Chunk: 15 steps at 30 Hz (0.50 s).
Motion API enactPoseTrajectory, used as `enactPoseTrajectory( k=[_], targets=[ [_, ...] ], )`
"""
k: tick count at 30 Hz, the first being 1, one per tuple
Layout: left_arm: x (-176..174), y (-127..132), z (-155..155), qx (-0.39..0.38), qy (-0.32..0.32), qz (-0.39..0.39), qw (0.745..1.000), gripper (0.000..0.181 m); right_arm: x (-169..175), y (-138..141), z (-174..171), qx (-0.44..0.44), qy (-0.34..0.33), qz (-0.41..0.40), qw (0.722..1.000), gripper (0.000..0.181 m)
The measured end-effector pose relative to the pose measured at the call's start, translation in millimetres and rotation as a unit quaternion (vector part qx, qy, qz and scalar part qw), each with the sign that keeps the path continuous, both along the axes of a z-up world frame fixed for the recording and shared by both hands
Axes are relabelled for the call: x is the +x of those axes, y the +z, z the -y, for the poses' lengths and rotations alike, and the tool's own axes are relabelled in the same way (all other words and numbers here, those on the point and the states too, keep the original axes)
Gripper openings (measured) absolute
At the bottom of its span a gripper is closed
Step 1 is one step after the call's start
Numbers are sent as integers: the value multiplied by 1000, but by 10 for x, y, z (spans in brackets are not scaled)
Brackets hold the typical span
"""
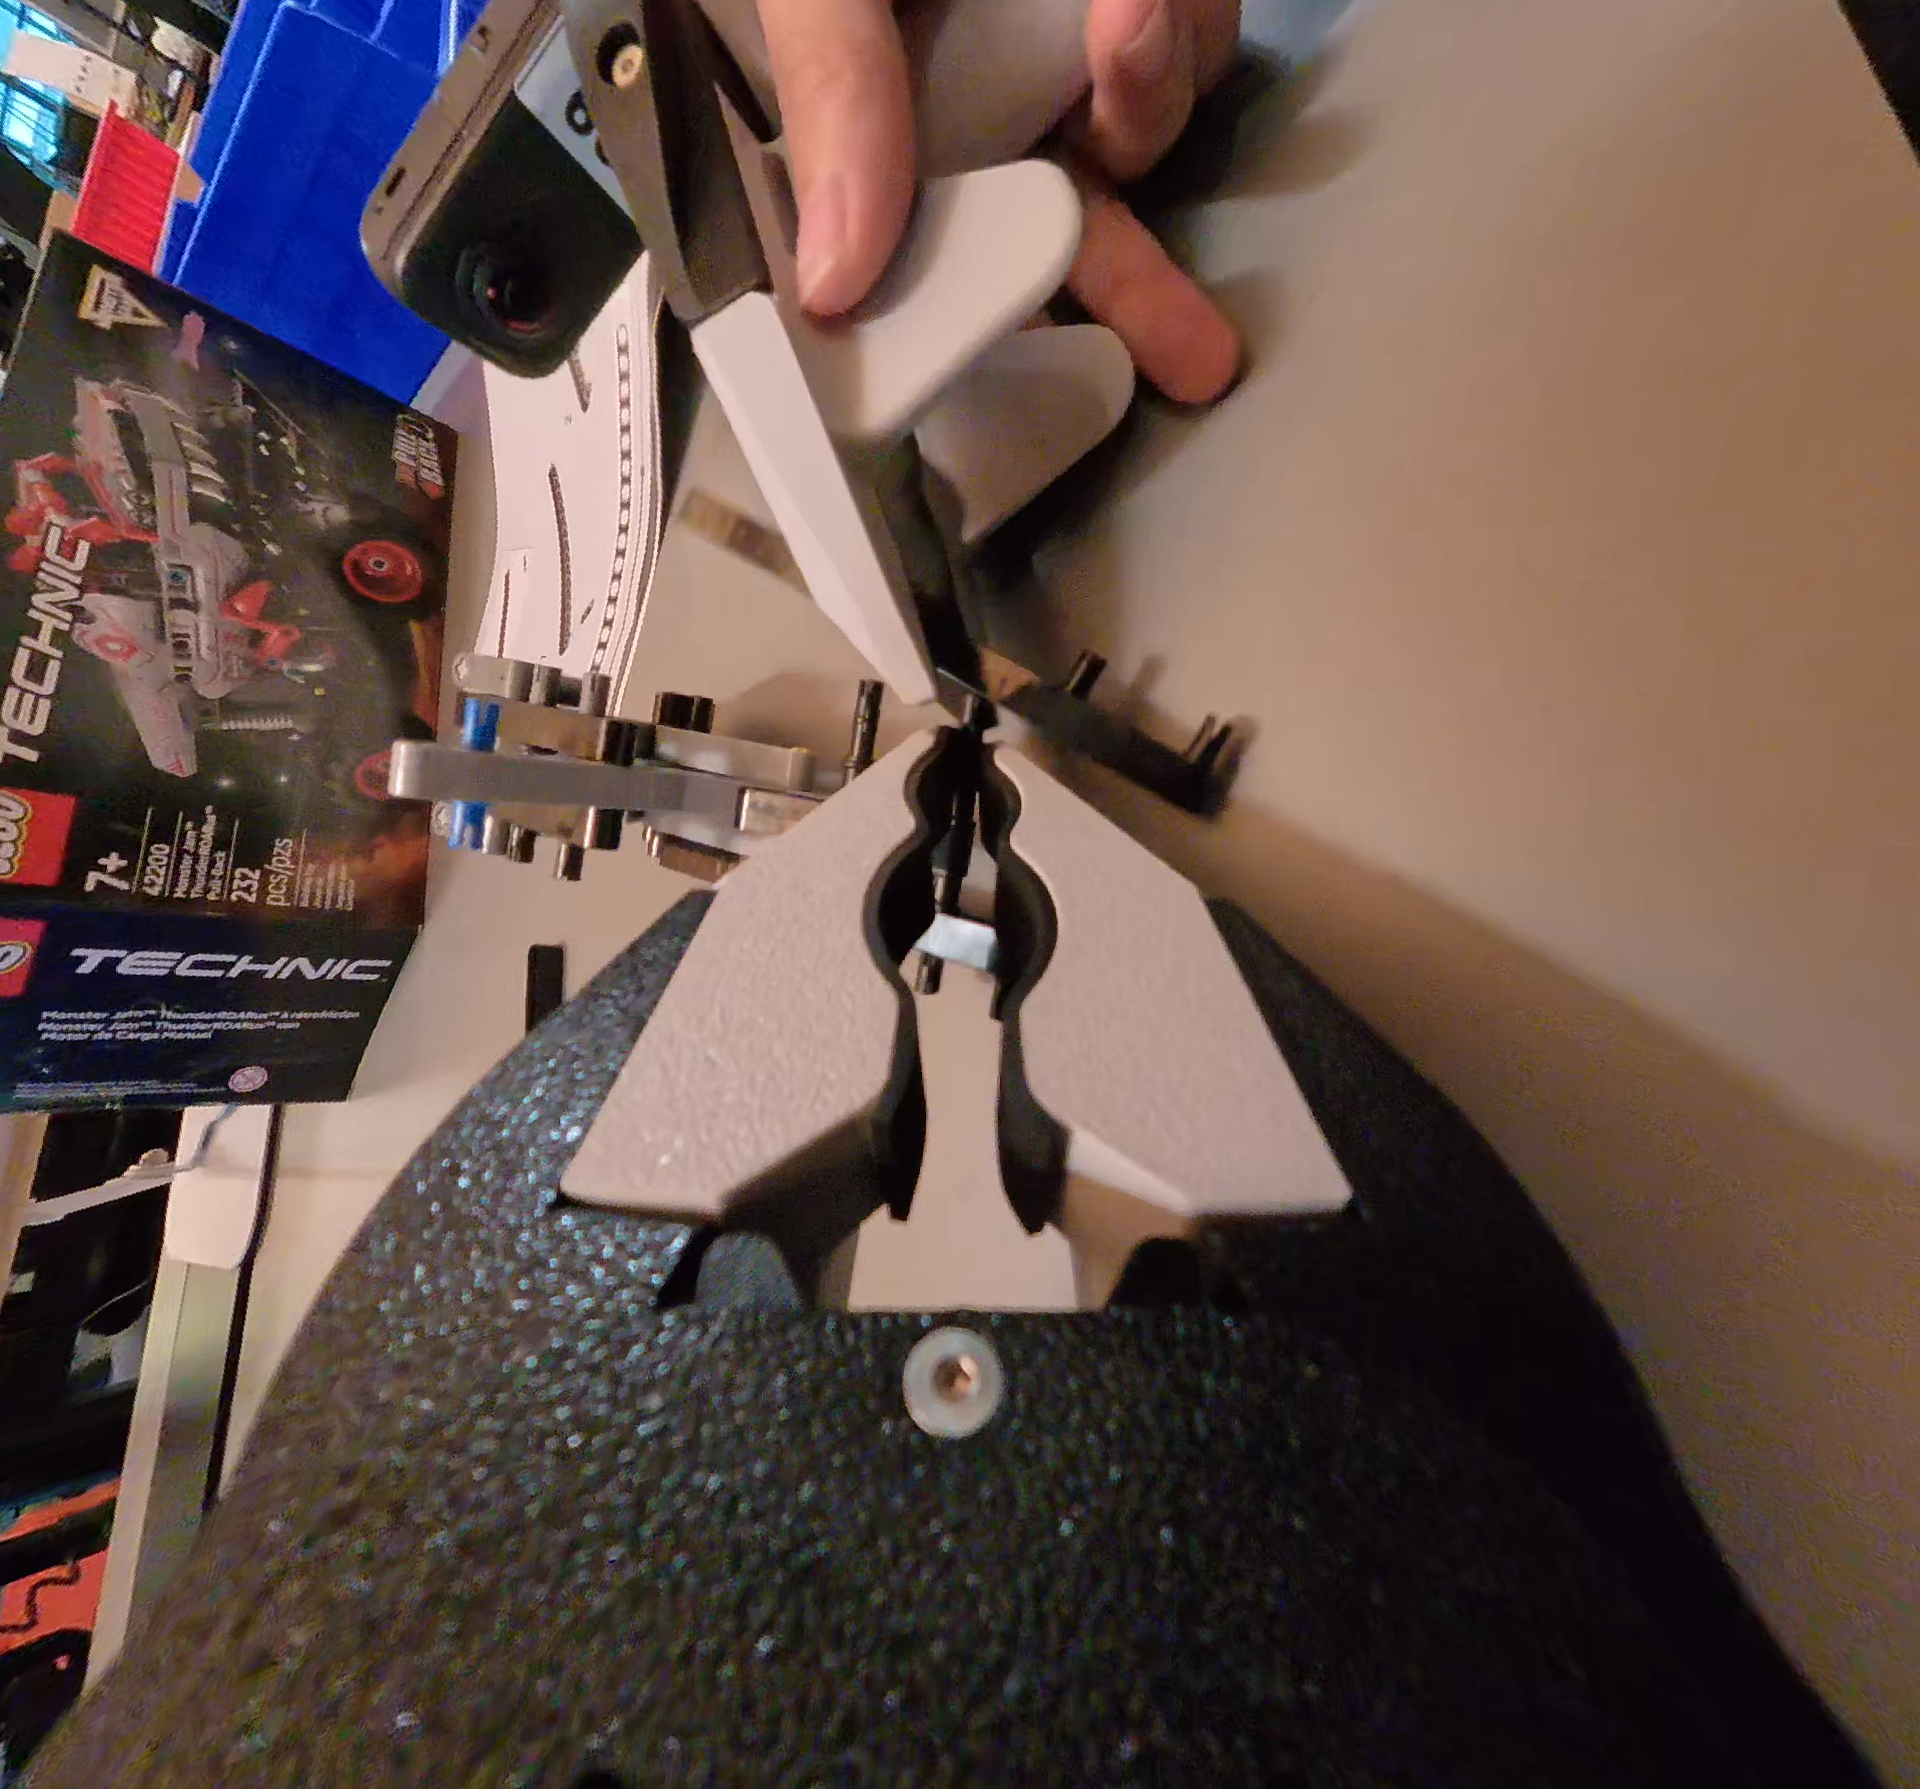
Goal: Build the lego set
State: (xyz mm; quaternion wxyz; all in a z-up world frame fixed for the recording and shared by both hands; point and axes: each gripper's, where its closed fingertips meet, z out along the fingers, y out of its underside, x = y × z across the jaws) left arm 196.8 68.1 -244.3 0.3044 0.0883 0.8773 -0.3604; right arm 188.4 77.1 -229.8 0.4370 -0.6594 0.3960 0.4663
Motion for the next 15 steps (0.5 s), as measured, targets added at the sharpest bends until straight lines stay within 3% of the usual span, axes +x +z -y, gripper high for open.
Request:
enactPoseTrajectory(
  k=[4,7,11,15],
  targets=[
    [-16,-51,38,5,-3,-4,1000,1,82,41,87,10,-18,-5,1000,21],
    [-5,-50,62,-5,6,-13,1000,1,133,19,132,8,-36,13,999,6],
    [38,-39,75,-9,20,-13,1000,1,62,11,119,10,-29,24,999,5],
    [79,2,80,-20,43,-11,999,1,184,5,169,11,-80,5,997,5]
  ],
)
